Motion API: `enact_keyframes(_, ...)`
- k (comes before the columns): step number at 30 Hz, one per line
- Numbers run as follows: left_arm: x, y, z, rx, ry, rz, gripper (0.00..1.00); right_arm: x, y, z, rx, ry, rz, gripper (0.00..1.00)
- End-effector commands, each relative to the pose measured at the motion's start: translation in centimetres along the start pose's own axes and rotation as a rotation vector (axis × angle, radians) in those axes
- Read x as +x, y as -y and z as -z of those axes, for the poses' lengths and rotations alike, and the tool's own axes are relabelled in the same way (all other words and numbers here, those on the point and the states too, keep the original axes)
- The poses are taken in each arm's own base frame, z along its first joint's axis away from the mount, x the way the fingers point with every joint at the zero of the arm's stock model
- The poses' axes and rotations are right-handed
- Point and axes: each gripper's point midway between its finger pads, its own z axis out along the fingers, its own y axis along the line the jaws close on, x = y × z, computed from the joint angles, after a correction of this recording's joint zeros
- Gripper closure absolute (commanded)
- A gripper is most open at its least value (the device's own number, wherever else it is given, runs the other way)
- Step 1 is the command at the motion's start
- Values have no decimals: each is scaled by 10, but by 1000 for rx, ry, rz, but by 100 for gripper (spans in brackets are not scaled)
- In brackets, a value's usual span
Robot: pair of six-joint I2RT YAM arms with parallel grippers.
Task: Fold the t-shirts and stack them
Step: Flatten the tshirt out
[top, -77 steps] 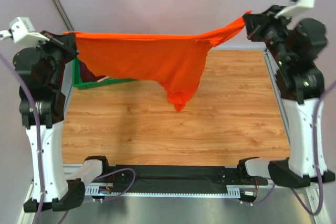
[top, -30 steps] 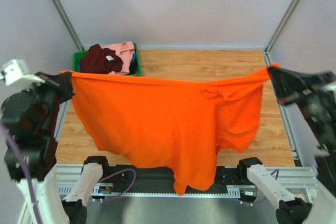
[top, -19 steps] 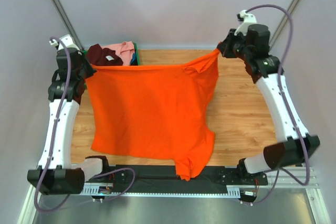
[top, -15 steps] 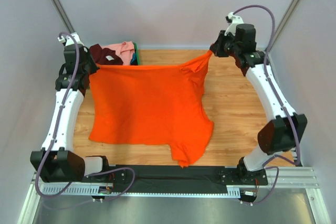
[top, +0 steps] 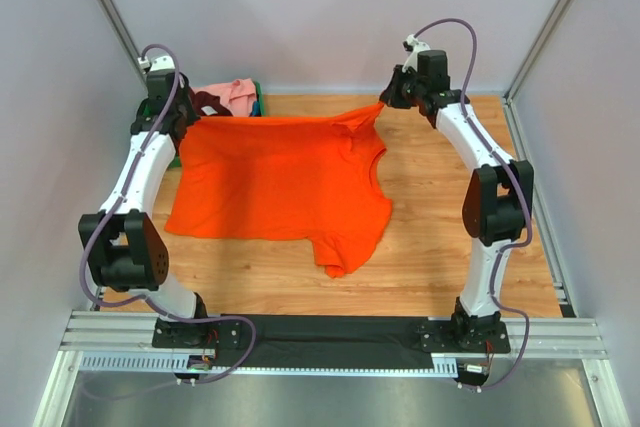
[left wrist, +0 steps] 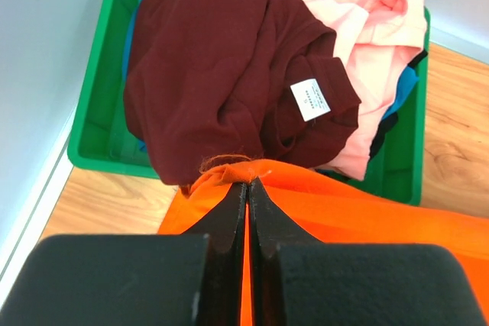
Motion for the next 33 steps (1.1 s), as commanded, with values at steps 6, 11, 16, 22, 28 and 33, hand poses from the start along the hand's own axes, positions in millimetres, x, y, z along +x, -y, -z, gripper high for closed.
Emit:
enact_keyframes(6,-20,-4,-4,-15,56,-14,100,-26,0,22,54,84,-89,100)
enact_keyframes(11,-15,1,7,25,34,3,100,-21,-6,48,61,47,-93,100)
enact_keyframes(16,-11,-7,25,-5,17,55,100,1,-22,53,-8,-45,-122,100)
enact_keyframes(22,48,-37,47,-149,-181,78,100,99,-87,49,-60,-335,-88,100)
enact_keyframes(28,127,-44,69,-144,-395,97,100,221,-73,82,40,-430,-238,93)
enact_keyframes(33,178,-49,79,-159,-562,66,100,224,-57,112,121,-368,-251,76)
